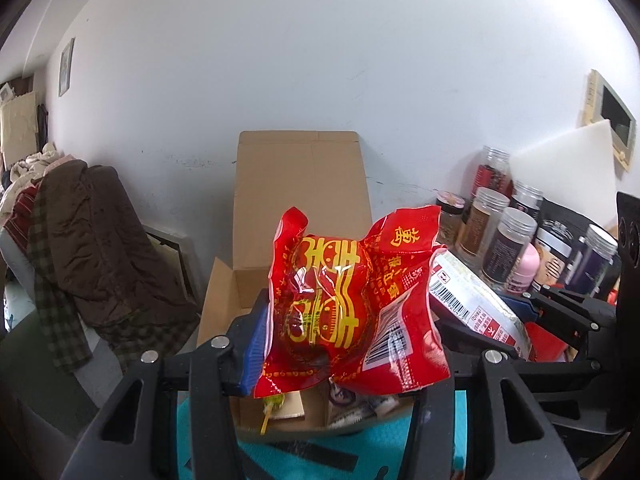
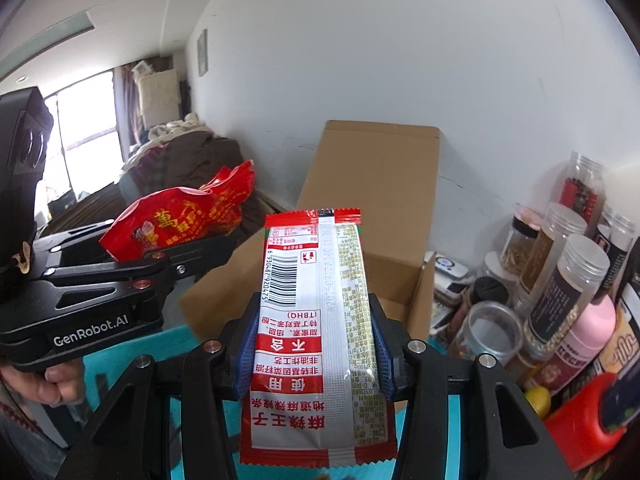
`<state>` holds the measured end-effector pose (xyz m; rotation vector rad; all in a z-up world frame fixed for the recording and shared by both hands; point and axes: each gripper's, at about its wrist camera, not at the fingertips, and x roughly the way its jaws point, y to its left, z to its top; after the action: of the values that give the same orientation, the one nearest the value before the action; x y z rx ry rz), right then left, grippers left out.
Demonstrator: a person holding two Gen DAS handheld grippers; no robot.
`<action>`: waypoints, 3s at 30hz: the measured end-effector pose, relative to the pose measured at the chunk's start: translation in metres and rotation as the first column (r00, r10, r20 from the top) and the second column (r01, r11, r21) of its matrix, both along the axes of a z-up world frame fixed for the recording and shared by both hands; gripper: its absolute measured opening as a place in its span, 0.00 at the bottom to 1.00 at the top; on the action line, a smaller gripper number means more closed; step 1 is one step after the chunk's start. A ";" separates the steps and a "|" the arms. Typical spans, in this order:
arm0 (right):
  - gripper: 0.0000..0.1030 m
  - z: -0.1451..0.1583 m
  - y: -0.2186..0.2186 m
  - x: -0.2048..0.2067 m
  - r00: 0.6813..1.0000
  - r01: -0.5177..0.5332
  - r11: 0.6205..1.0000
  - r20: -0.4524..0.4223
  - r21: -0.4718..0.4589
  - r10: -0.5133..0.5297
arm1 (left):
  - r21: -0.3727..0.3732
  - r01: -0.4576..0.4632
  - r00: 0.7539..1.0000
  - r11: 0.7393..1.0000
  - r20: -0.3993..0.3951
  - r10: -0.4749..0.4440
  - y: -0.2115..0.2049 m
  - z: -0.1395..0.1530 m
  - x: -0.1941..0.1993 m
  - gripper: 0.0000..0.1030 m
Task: Organize snacks
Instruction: 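Lift and carry the red snack bag and white-and-red packet over the box, then lower both tools into the box and open them to release the packets, then move both tools back over the white bag and cereal bag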
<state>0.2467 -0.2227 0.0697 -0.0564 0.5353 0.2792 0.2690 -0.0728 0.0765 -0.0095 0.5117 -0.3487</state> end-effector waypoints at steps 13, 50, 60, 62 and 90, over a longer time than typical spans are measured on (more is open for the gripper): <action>0.46 -0.034 -0.017 0.056 0.996 0.042 0.998 -0.076 0.051 -0.038 | 0.041 -0.031 0.998 0.999 -0.055 0.033 -0.012 -0.037 0.050 0.46; 0.54 -0.102 -0.003 0.097 0.954 0.113 0.972 -0.252 -0.205 -0.164 | 0.306 -0.043 0.943 0.951 -0.301 0.140 -0.052 -0.125 0.105 0.52; 0.54 -0.092 -0.004 0.086 0.956 0.116 0.977 -0.246 -0.180 -0.159 | 0.293 -0.066 0.937 0.954 -0.311 0.161 -0.049 -0.111 0.096 0.60; 0.54 -0.087 -0.005 0.081 0.957 0.121 0.978 -0.243 -0.167 -0.160 | 0.297 -0.082 0.946 0.951 -0.277 0.168 -0.048 -0.102 0.090 0.64; 0.54 0.047 -0.001 -0.039 0.989 0.151 0.985 0.011 -0.086 -0.150 | 0.175 -0.111 0.993 0.978 -0.026 0.117 -0.020 0.041 -0.038 0.66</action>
<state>0.2073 -0.2233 0.1165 -0.1003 0.5439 0.1079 0.2312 -0.0929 0.1180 0.1232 0.5733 -0.1908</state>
